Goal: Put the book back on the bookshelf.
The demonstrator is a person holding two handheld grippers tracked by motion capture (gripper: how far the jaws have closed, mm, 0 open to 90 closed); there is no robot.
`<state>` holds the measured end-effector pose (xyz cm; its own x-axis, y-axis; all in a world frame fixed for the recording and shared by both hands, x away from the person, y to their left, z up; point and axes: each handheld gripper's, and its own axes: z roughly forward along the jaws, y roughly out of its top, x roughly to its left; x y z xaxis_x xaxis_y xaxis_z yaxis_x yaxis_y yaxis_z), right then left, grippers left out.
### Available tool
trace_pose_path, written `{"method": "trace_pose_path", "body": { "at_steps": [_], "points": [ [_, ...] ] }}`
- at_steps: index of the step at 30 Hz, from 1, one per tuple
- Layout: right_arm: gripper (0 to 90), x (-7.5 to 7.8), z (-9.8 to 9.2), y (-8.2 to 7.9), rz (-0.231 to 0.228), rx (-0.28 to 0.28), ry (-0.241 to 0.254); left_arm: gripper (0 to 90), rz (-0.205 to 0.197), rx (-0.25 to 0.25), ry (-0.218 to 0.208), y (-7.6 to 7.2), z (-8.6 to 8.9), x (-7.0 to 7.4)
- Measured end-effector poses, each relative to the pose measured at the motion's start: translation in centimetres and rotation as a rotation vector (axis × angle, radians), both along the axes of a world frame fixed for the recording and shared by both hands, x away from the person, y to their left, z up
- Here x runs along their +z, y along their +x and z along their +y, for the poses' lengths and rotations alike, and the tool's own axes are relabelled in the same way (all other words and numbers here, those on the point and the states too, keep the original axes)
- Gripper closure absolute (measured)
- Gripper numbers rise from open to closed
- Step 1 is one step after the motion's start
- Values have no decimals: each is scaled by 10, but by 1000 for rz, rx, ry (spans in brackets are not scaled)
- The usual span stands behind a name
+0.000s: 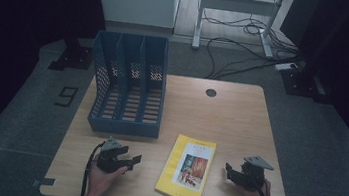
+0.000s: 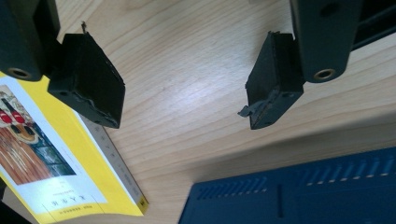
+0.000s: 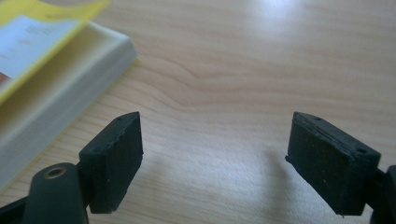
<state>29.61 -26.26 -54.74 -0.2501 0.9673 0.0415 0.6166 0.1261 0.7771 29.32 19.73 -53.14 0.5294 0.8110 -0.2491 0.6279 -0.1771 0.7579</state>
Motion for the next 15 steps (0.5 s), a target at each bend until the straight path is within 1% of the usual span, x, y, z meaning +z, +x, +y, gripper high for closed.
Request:
{"method": "trace_pose_path", "body": {
  "at_steps": [1,2,3,4,6,11,12,13,14,15],
  "points": [
    [181,2,2,-1,-9,1,-9,280,-2,3,10,-1,-2,0],
    [181,2,2,-1,-9,1,-9,280,-2,3,10,-1,-2,0],
    [182,5,4,-2,-20,4,-27,280,-4,2,10,-1,-3,1],
    [182,6,6,-3,-25,7,-31,280,-7,0,9,-2,-4,1],
    [184,10,10,-4,-40,22,-28,279,-17,0,10,-3,-7,2],
    [189,13,15,-7,-50,38,-27,279,-17,-14,3,-4,-14,2],
    [190,14,17,-7,-53,54,4,281,-17,-21,5,-4,-17,2],
    [190,15,18,-7,-52,64,23,282,-16,-27,12,-5,-19,2],
    [190,15,19,-7,-53,72,36,283,-8,-29,27,-5,-24,1],
    [191,15,20,-7,-54,77,45,287,-8,-29,27,-5,-24,1]
  ]
}}
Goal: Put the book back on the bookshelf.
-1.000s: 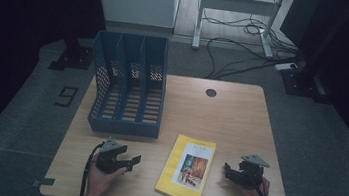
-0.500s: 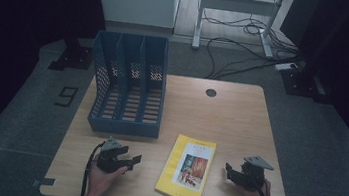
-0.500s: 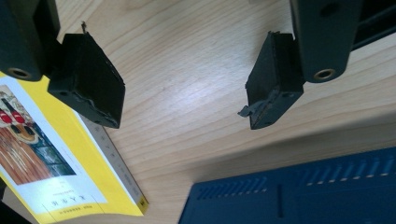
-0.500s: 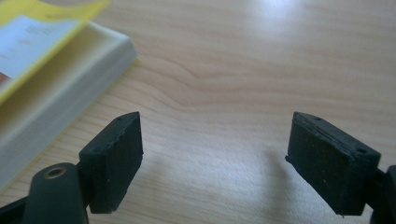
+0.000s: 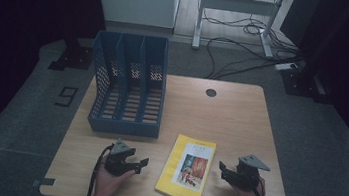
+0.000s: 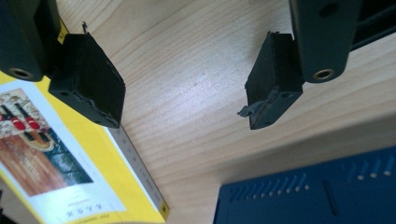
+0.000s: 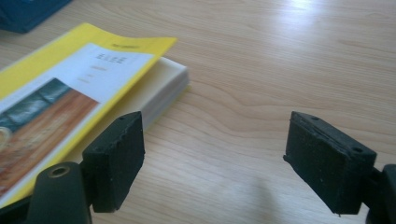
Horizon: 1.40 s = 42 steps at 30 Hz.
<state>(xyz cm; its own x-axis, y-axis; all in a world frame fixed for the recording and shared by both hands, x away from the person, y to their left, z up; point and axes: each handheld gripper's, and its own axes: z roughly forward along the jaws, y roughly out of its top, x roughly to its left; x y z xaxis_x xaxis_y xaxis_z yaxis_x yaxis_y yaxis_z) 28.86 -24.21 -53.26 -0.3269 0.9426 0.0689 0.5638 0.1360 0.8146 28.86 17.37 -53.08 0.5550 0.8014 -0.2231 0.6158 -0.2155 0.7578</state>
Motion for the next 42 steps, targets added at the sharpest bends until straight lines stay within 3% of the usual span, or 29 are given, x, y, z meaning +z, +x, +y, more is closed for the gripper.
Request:
{"method": "trace_pose_path", "body": {
  "at_steps": [8,10,23,32,35,42],
  "points": [
    [197,3,13,-3,-6,45,26,285,13,-27,8,-1,-14,-2],
    [197,3,19,-3,-3,65,37,285,17,-50,11,-1,-24,-2],
    [204,3,44,-7,-10,117,7,283,19,-143,44,3,-71,-3],
    [207,-1,52,-5,5,121,1,284,41,-180,48,6,-87,-12],
    [209,-5,56,-4,18,130,0,286,52,-205,28,6,-96,-16],
    [214,-11,59,-2,35,131,-2,269,35,-194,42,4,-99,-16]
  ]
}}
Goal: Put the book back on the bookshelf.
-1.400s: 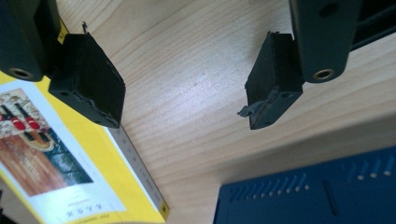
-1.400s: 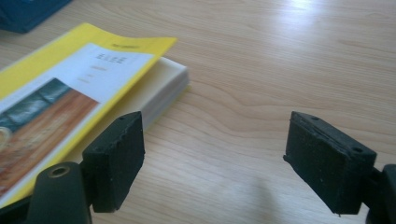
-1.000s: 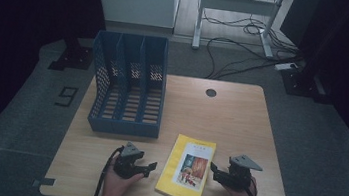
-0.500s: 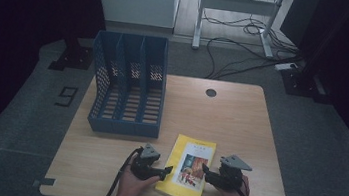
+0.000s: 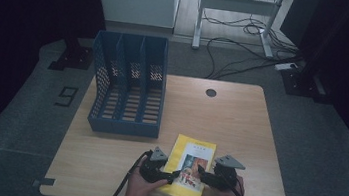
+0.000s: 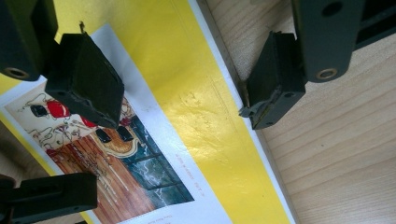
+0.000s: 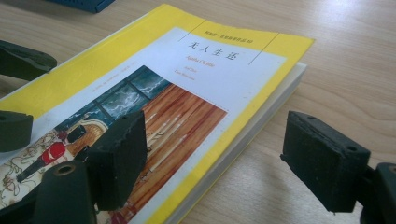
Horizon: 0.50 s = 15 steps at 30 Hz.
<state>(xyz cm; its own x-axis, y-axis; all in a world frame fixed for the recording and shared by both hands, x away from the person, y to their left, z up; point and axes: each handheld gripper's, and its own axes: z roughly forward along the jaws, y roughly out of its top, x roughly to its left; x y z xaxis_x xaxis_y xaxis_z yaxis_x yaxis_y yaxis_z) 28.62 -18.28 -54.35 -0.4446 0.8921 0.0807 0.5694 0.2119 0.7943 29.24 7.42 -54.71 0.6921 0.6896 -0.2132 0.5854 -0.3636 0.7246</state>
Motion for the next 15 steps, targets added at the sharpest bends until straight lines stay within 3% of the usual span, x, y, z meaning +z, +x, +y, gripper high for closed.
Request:
{"method": "trace_pose_path", "body": {
  "at_steps": [12,15],
  "points": [
    [212,-6,7,3,16,6,28,251,1,12,-4,0,-2,-2],
    [190,-6,12,5,33,-14,29,252,1,16,-5,0,-2,-2]
  ]
}}
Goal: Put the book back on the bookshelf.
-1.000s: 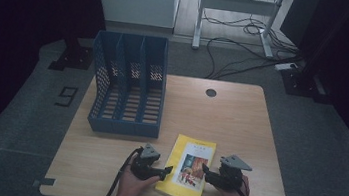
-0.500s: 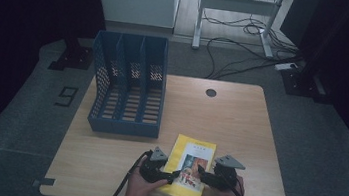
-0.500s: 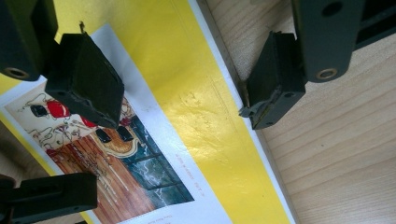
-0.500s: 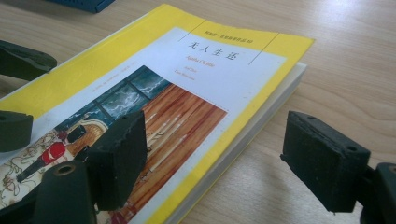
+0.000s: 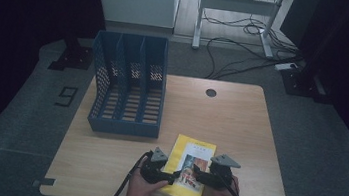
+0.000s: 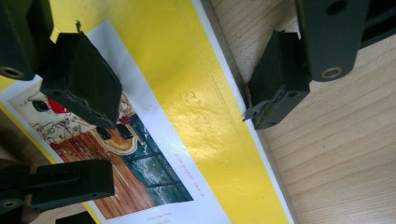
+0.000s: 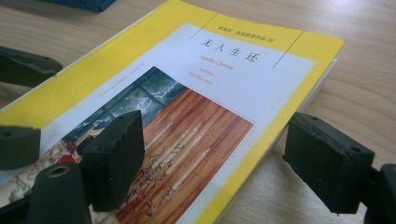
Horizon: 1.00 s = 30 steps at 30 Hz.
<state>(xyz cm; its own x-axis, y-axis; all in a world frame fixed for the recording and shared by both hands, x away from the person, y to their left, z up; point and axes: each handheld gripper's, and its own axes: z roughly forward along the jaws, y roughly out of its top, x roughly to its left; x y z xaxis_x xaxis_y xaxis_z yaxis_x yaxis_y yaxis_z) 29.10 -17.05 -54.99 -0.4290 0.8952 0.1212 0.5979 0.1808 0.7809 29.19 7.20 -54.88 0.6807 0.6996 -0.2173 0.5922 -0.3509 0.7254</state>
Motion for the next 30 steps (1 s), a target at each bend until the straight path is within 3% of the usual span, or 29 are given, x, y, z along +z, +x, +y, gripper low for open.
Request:
{"method": "trace_pose_path", "body": {
  "at_steps": [8,15,30],
  "points": [
    [184,2,5,3,39,-41,6,252,-1,0,1,0,0,0],
    [226,5,8,1,25,-44,-30,252,-2,0,1,0,0,0],
    [243,5,2,-5,54,-49,2,253,0,-1,0,0,0,0]
  ]
}}
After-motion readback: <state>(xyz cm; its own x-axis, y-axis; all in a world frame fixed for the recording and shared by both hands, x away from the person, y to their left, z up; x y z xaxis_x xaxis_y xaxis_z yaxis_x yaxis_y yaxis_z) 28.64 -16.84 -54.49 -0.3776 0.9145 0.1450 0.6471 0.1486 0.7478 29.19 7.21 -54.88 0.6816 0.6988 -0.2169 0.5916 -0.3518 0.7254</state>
